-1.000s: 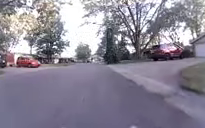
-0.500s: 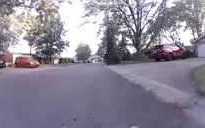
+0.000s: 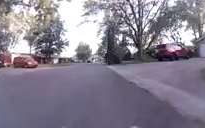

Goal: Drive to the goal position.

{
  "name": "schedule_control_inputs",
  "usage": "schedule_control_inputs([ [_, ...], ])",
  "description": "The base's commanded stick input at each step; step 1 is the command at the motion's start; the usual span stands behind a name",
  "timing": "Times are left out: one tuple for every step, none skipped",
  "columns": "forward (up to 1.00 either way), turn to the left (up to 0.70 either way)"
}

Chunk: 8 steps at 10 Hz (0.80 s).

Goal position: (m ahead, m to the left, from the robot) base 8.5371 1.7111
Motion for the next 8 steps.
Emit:
schedule_control_inputs([
  [1.00, 0.00],
  [1.00, 0.00],
  [1.00, 0.00],
  [1.00, 0.00],
  [1.00, 0.00],
  [1.00, 0.00],
  [1.00, 0.00],
  [1.00, 0.00],
])
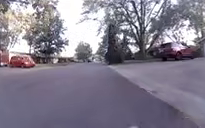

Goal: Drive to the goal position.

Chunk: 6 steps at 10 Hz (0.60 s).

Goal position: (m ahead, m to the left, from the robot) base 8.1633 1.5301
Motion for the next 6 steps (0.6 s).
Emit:
schedule_control_inputs([
  [1.00, 0.00],
  [1.00, 0.00],
  [1.00, 0.00],
  [1.00, 0.00],
  [1.00, 0.00],
  [1.00, 0.00],
])
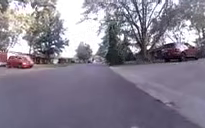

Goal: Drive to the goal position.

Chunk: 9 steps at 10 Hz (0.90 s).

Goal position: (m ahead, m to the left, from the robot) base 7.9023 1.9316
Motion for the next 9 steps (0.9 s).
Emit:
schedule_control_inputs([
  [1.00, 0.00],
  [1.00, 0.00],
  [1.00, 0.00],
  [1.00, 0.00],
  [1.00, 0.00],
  [1.00, 0.00],
  [1.00, 0.01],
  [1.00, 0.35],
  [1.00, 0.02],
])
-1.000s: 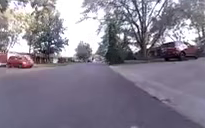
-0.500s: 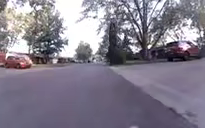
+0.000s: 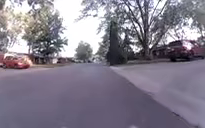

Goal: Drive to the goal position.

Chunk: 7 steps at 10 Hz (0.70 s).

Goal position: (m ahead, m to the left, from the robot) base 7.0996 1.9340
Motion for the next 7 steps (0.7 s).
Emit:
schedule_control_inputs([
  [1.00, 0.00],
  [1.00, 0.00],
  [1.00, 0.00],
  [1.00, 0.00],
  [1.00, 0.00],
  [1.00, 0.00],
  [1.00, 0.00],
])
